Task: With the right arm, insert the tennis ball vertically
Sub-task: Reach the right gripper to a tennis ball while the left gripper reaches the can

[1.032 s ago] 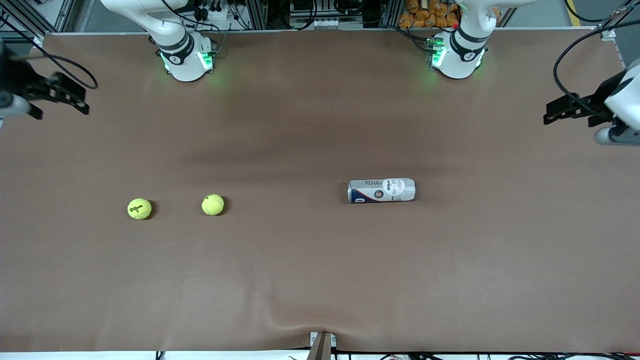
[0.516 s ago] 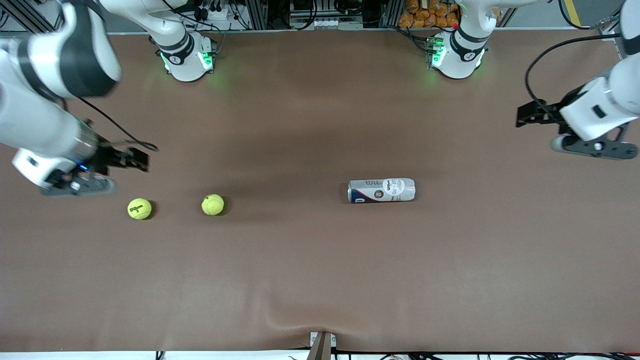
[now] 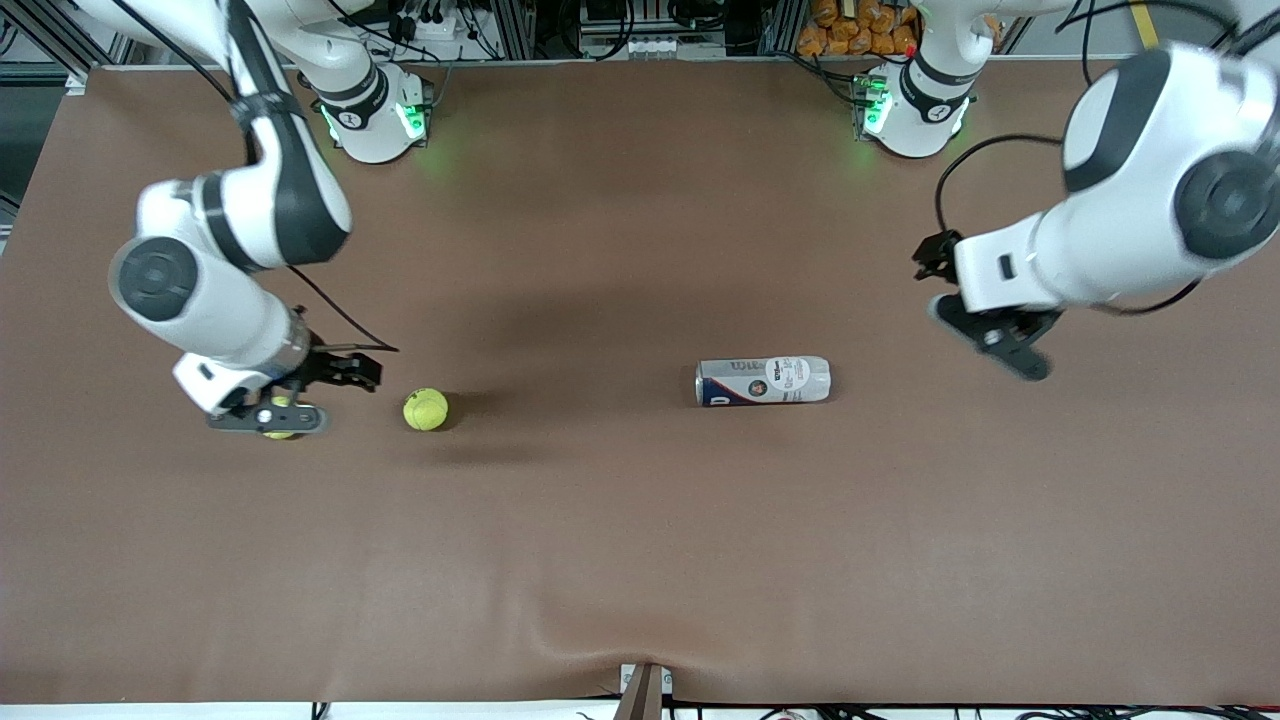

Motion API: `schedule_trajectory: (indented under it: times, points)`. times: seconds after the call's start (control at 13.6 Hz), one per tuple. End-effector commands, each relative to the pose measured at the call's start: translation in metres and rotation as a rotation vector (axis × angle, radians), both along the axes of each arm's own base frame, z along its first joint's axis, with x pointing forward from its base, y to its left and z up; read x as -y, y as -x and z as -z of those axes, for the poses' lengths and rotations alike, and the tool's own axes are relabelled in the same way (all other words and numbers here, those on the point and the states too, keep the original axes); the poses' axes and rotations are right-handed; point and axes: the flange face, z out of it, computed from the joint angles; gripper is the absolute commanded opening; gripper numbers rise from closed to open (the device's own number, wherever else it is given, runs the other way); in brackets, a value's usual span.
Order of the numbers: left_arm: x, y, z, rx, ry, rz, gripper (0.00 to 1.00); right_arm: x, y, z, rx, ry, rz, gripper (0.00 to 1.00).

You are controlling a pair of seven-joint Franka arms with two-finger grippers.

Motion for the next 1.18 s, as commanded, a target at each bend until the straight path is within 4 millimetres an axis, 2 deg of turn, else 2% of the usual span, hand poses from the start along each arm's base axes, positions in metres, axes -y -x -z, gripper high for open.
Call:
schedule_trajectory:
  times: [0.0,0.07,0.15,0.22,0.37,0.59,0.74,0.88,1.03,1.11]
  points:
    - [0.003,-0.015,0.039,-0.046,0.094,0.138,1.00,-0.030,0.003,0.033,0.003,0.013,0.064,1.00]
    - [0.008,-0.017,0.052,-0.054,0.116,0.181,1.00,-0.035,0.002,0.045,0.010,0.013,0.079,1.00]
    - [0.023,-0.015,0.077,-0.095,0.134,0.228,1.00,-0.037,0.007,0.058,0.027,0.007,0.078,1.00]
    - [0.040,-0.011,0.090,-0.104,0.125,0.282,1.00,-0.037,0.011,0.071,0.062,-0.006,0.074,1.00]
    - [0.088,0.000,0.097,-0.028,0.028,0.445,1.00,-0.036,0.014,0.096,0.080,-0.009,0.074,1.00]
    - [0.117,0.003,0.147,0.054,0.092,0.594,1.00,-0.035,0.011,0.125,0.093,-0.011,0.074,1.00]
    - [0.129,0.010,0.175,0.085,0.110,0.631,1.00,-0.033,0.010,0.140,0.098,-0.011,0.075,1.00]
    - [0.146,0.022,0.192,0.106,0.112,0.665,1.00,-0.033,0.010,0.150,0.094,-0.008,0.075,1.00]
    - [0.145,0.028,0.212,0.136,0.106,0.688,1.00,-0.033,0.012,0.156,0.090,-0.007,0.074,1.00]
    - [0.147,0.027,0.216,0.166,0.104,0.723,1.00,-0.032,0.012,0.157,0.085,-0.005,0.076,1.00]
